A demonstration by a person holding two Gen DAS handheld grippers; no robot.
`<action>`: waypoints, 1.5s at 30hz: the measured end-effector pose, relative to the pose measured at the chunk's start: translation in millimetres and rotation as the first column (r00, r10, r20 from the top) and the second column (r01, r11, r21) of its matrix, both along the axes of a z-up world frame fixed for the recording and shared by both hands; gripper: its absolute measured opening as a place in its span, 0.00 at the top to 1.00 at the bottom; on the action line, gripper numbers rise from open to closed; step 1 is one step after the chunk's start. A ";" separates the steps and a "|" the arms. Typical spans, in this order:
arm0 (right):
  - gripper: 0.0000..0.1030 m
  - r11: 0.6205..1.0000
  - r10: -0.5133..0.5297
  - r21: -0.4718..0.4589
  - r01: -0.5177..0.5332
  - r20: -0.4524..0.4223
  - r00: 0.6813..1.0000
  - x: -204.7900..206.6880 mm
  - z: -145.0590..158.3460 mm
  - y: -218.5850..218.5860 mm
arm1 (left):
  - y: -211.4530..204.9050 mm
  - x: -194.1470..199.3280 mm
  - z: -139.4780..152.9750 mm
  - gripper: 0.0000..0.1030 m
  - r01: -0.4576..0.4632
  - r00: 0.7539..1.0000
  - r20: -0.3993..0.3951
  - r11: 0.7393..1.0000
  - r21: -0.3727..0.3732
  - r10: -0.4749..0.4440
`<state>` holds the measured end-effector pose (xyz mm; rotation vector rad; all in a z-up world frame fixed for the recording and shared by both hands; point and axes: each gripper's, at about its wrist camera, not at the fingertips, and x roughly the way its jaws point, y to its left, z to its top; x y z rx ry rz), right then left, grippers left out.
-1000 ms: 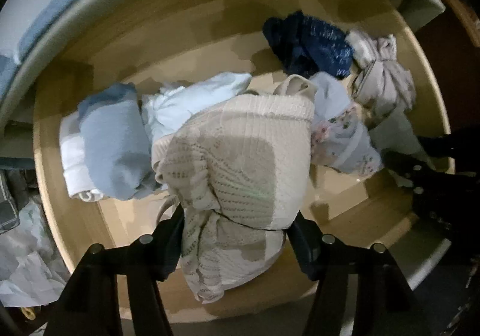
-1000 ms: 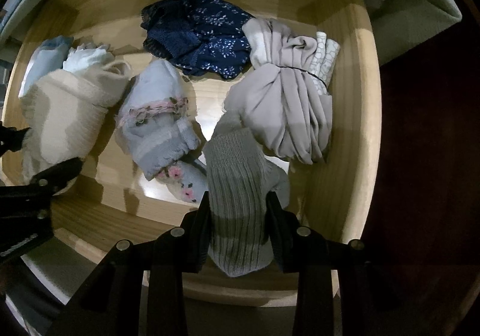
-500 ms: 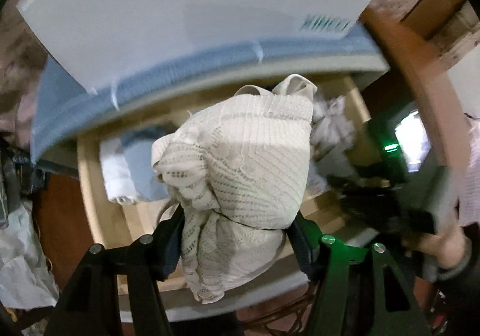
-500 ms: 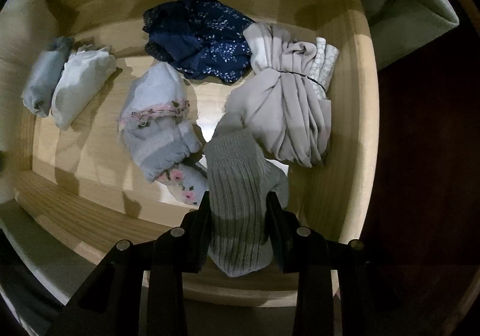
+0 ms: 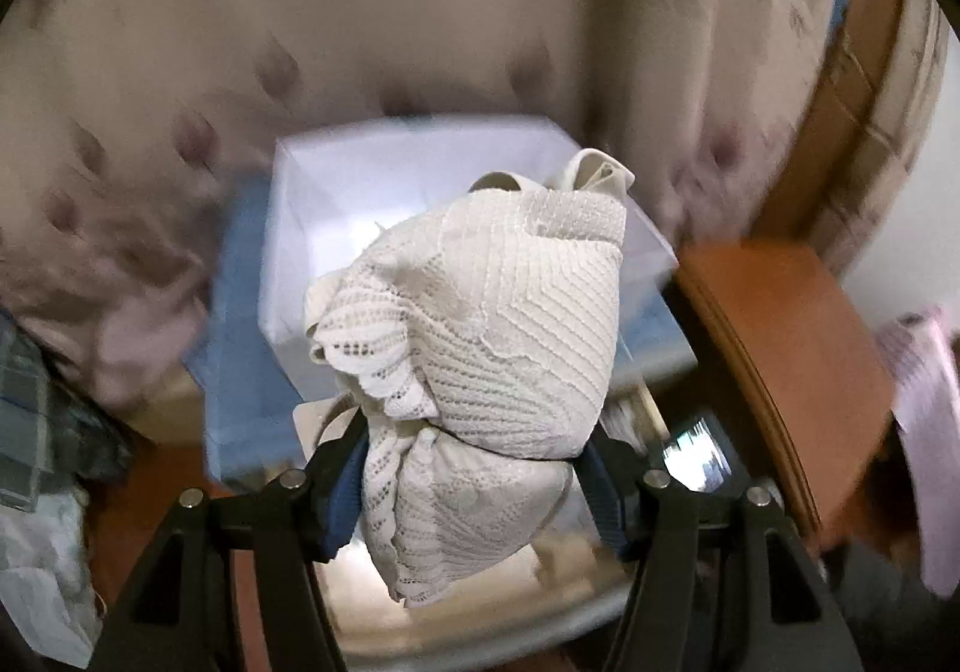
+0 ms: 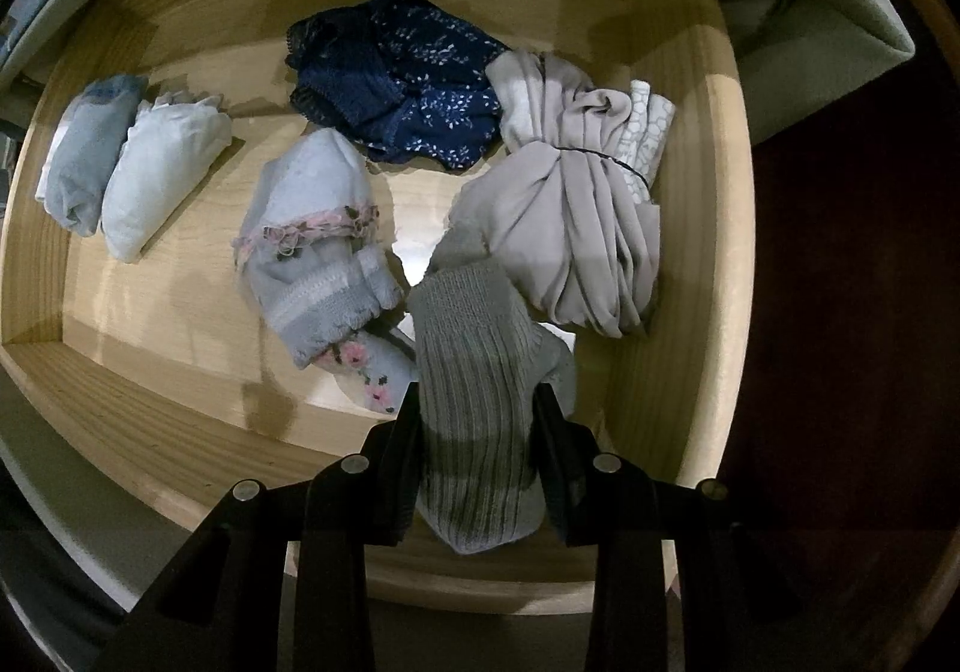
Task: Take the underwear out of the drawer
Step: 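Lower the cream lace underwear into the white box and open the left tool, then withdraw the left tool to the drawer while the right tool lifts the grey ribbed sock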
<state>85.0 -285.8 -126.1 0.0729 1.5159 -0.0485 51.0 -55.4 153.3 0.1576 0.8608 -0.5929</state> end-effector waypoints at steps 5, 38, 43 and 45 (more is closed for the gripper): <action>0.69 1.000 0.004 -0.017 -0.003 0.018 1.000 -0.4 4.8 1.6 | -3.5 23.7 11.1 0.39 -0.097 0.992 0.083 0.995 0.003 0.096; 0.69 1.000 0.019 -0.015 -0.019 0.020 1.000 -0.5 5.7 4.4 | -31.3 142.1 -66.8 0.34 -0.226 0.971 -0.060 0.972 0.069 0.230; 0.69 1.000 0.021 -0.017 -0.020 0.021 1.000 -1.4 6.7 3.6 | -30.7 141.7 -67.8 0.32 -0.222 0.972 -0.069 0.973 0.069 0.226; 0.69 1.000 0.021 -0.017 -0.020 0.020 1.000 -1.8 6.5 3.3 | -29.7 142.1 -67.1 0.31 -0.223 0.971 -0.077 0.973 0.065 0.227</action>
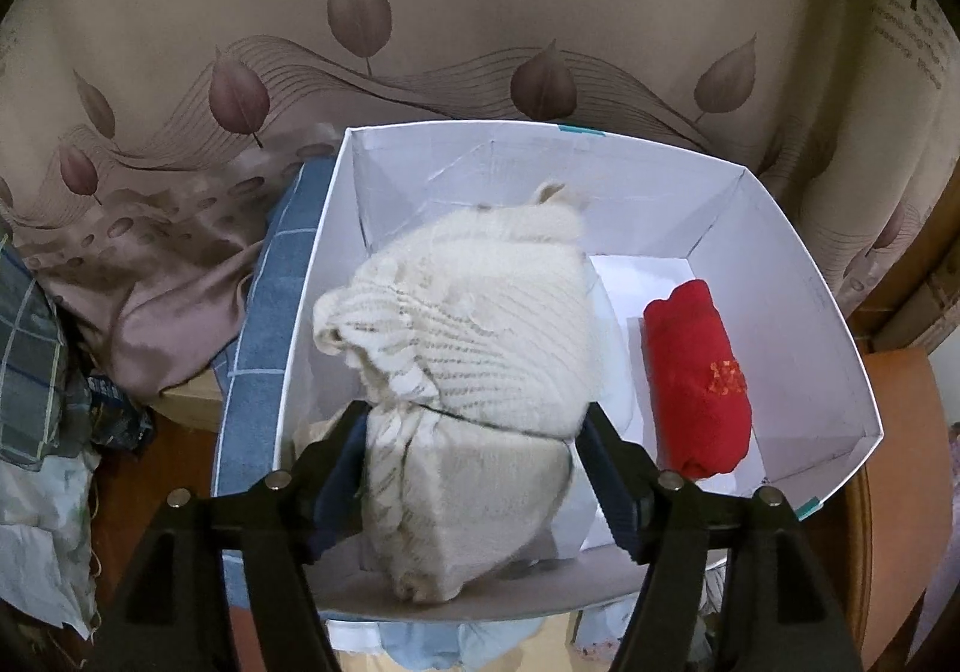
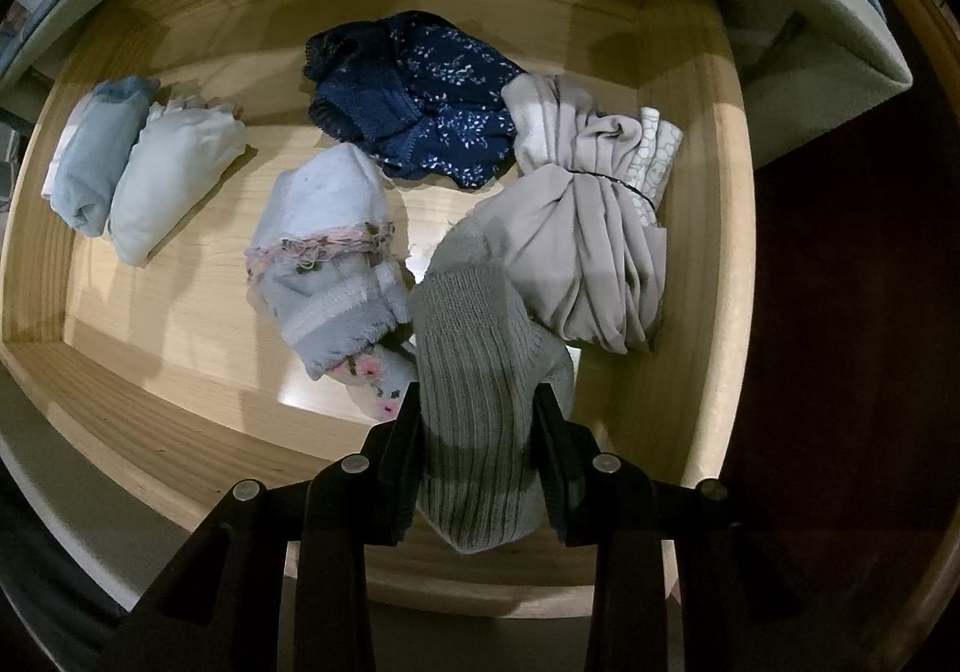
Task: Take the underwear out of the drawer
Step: 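Withdraw the left tool to the drawer while the right tool lifts the grey ribbed sock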
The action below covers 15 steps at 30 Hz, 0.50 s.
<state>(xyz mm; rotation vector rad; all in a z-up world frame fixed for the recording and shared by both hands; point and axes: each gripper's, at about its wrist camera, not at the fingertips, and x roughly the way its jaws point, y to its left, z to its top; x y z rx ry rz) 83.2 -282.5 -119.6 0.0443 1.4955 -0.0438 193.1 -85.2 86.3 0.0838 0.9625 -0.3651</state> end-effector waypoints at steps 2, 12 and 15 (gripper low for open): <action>0.69 1.000 -0.001 -0.001 0.001 0.001 1.000 -0.6 0.5 0.2 | 1.9 -0.3 2.5 0.28 -0.003 1.000 0.006 1.000 -0.008 0.003; 0.70 1.000 -0.003 -0.018 0.004 0.007 1.000 0.4 1.9 1.0 | 17.5 -31.0 31.2 0.28 0.042 0.997 0.066 0.999 -0.001 -0.042; 0.71 1.000 -0.008 -0.023 0.009 0.023 1.000 1.5 5.1 2.4 | 32.3 -54.0 44.7 0.28 0.059 0.994 0.091 0.998 0.016 -0.060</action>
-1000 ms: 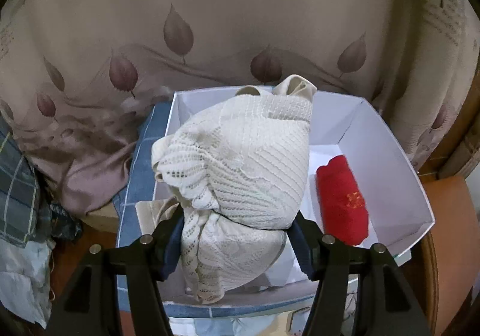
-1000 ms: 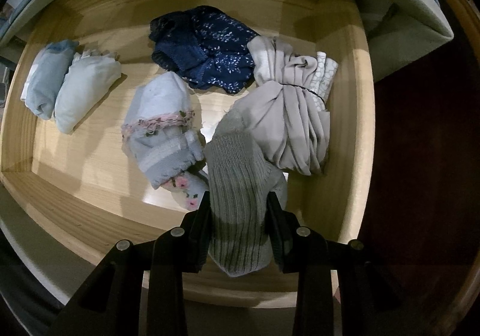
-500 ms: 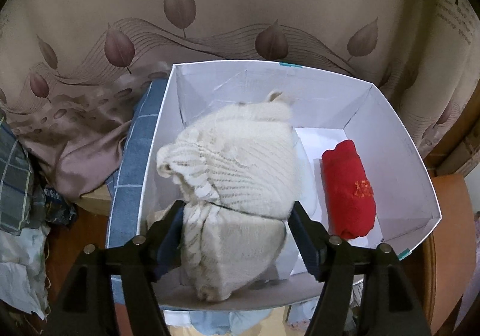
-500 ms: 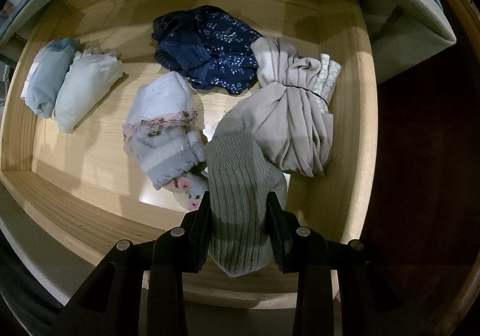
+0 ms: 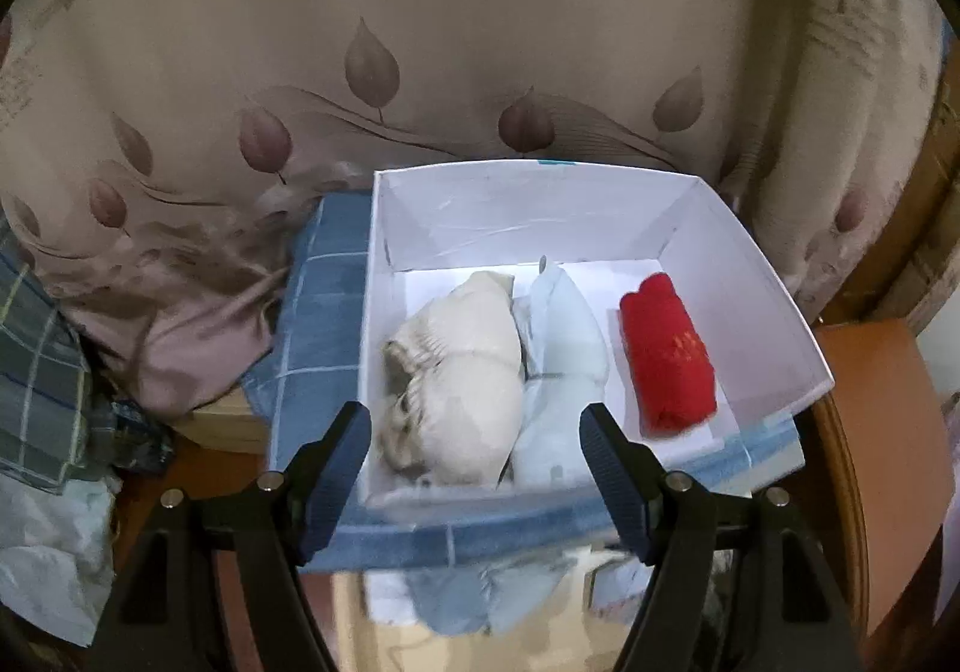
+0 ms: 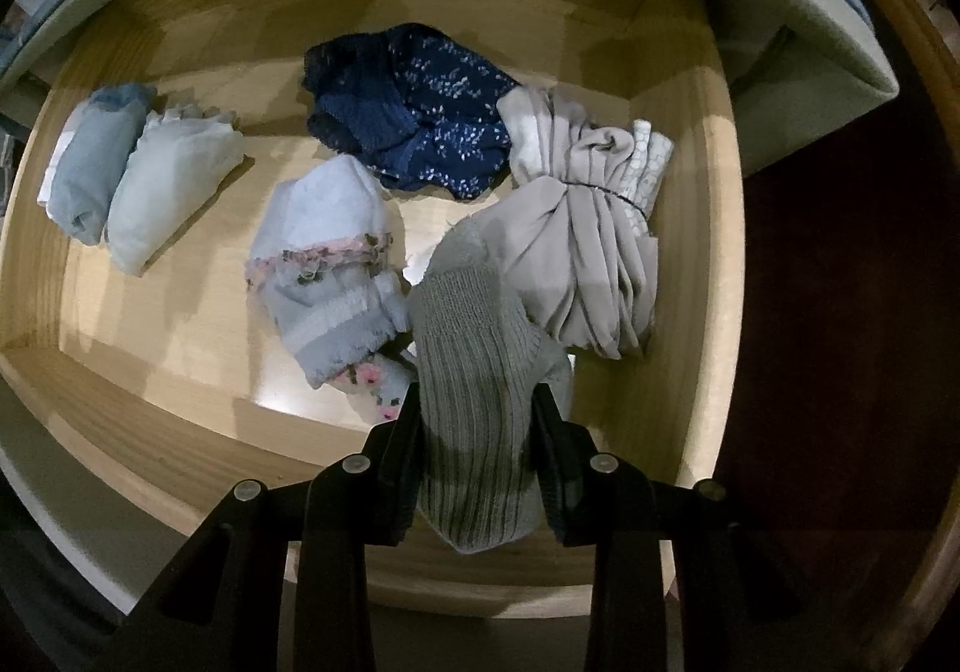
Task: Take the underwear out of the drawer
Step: 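Withdraw the left tool to the drawer while the right tool lifts the grey ribbed sock, then lower the grey ribbed sock into the box beside the red underwear and open the right tool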
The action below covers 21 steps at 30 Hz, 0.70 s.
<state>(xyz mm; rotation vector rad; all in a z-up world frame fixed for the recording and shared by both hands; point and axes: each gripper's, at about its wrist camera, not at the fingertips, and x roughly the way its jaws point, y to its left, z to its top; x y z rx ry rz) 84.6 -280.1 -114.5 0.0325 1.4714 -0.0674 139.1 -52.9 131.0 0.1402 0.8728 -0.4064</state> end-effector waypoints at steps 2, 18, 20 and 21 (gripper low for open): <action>0.71 1.000 -0.008 0.002 0.008 0.011 1.000 0.1 3.2 -0.6 | 10.8 -14.3 5.1 0.28 -0.008 1.000 0.015 1.000 0.016 0.008; 0.71 0.994 -0.098 0.080 0.077 0.303 0.948 -15.8 67.6 -25.2 | 75.2 -112.5 -98.7 0.28 -0.175 0.985 0.009 0.983 0.049 0.175; 0.71 0.991 -0.117 0.100 0.088 0.335 0.935 -20.3 81.7 -25.5 | 76.4 -115.3 -116.3 0.28 -0.189 0.982 -0.015 0.980 0.056 0.190; 0.71 0.989 -0.127 0.111 0.093 0.351 0.928 -19.8 89.1 -26.7 | 76.2 -116.9 -122.3 0.28 -0.194 0.981 -0.021 0.979 0.056 0.195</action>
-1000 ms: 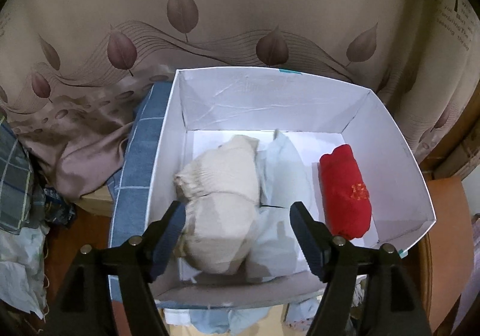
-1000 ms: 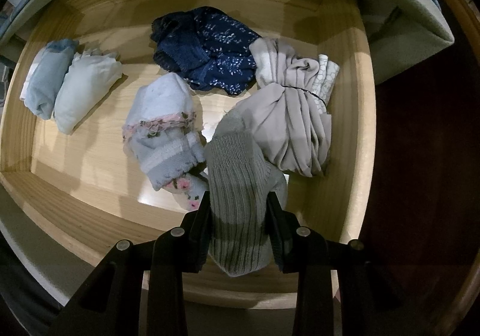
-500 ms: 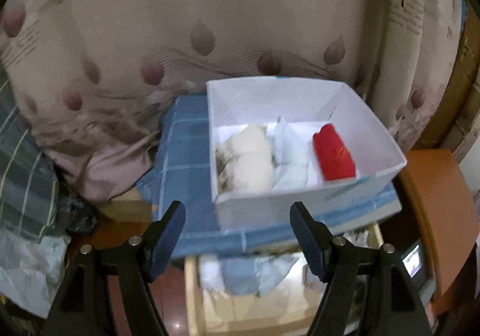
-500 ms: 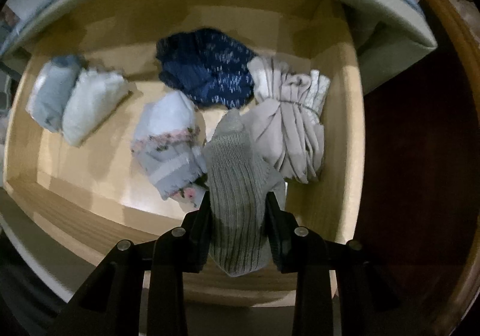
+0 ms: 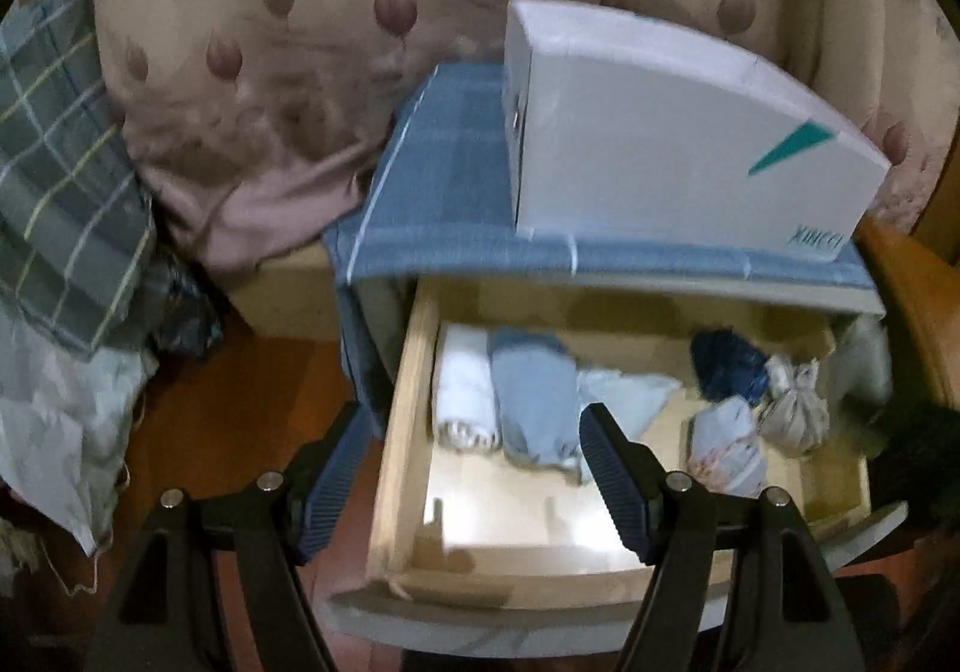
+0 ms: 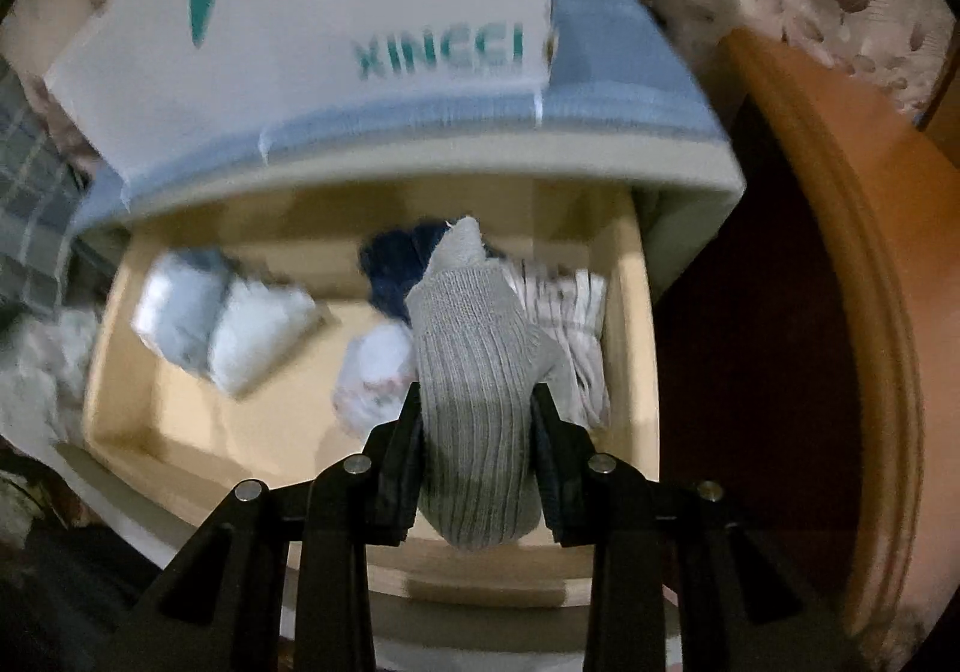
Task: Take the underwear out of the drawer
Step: 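Lower the grey ribbed sock into the box beside the red underwear and open the right tool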
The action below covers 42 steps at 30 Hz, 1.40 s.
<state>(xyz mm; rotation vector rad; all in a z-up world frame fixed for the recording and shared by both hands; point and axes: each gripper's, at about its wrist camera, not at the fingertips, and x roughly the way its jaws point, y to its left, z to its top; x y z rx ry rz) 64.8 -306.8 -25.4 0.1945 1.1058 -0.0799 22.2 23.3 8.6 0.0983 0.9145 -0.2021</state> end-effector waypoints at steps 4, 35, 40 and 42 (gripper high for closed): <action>0.71 1.000 -0.007 -0.004 0.008 0.111 0.994 2.6 46.1 -5.1 | -3.4 -7.0 -16.2 0.28 -0.003 1.000 0.010 1.000 0.020 0.003; 0.70 0.999 0.031 -0.036 -0.026 0.150 0.988 173.1 112.9 26.5 | 19.7 -1.7 -25.2 0.28 -0.093 0.996 -0.020 0.994 -0.057 0.092; 0.69 0.998 0.051 -0.049 -0.045 0.126 0.991 182.6 100.0 38.7 | 25.7 -0.9 -25.9 0.28 -0.110 0.994 -0.022 0.992 -0.068 0.109; 0.66 0.997 0.056 -0.051 -0.050 0.127 0.990 184.7 98.2 41.4 | 27.3 -0.3 -26.4 0.28 -0.116 0.993 -0.026 0.991 -0.069 0.114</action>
